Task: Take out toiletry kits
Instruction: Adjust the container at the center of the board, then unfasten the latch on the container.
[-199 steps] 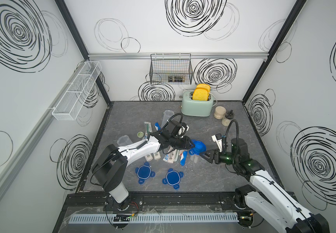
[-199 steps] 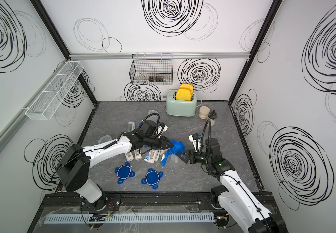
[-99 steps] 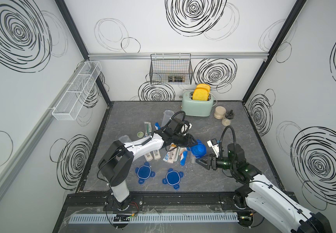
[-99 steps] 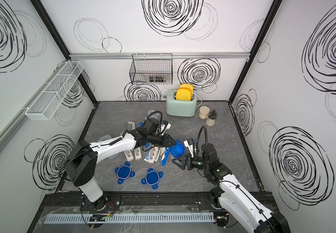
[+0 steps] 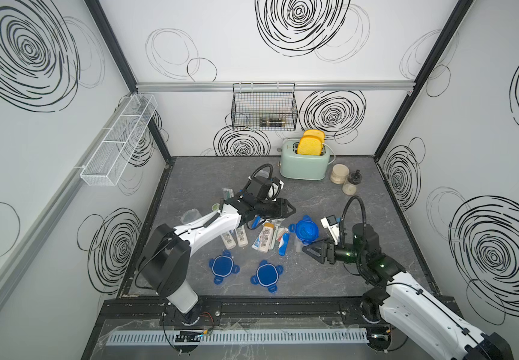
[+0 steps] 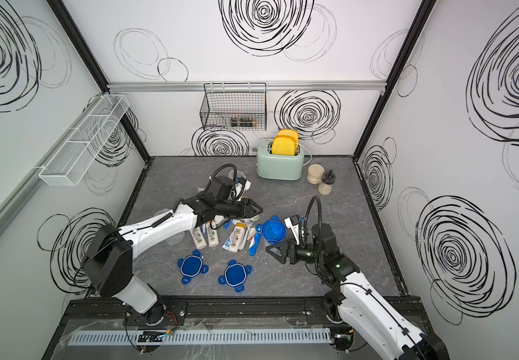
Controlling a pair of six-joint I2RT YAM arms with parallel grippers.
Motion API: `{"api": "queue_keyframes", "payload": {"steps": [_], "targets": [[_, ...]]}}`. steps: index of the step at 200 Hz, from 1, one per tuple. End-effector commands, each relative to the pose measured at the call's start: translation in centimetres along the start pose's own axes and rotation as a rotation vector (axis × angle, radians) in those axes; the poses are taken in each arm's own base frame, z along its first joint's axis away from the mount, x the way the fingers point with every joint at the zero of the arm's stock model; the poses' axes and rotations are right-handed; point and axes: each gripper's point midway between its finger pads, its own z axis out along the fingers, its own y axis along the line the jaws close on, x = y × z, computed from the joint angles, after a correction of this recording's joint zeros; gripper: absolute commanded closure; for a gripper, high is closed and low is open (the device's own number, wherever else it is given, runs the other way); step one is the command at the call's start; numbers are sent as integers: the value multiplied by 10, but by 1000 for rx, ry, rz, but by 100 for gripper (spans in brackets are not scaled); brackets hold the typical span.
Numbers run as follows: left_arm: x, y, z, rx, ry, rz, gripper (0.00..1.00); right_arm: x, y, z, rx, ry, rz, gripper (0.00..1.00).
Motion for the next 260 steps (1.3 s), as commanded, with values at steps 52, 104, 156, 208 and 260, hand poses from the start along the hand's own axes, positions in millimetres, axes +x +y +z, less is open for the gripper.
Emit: {"api": "queue_keyframes", "payload": {"steps": [52,104,156,208,260], "targets": [[48,-82,22,258,158,42,71,14,-12,-12,21,-83,-41,21],[60,-64,43,227,195,6,78,18,-12,-12,6,-86,-40,21],[69,-45,55,233,218,-43,81,17,-7,-10,-51,-109,-66,22],[81,-26,63,225,238,-92,82,10,-4,-8,-90,-149,-93,22],[86,-14,66,203,242,-109,83,-3,2,-6,-119,-189,-85,21]]}}
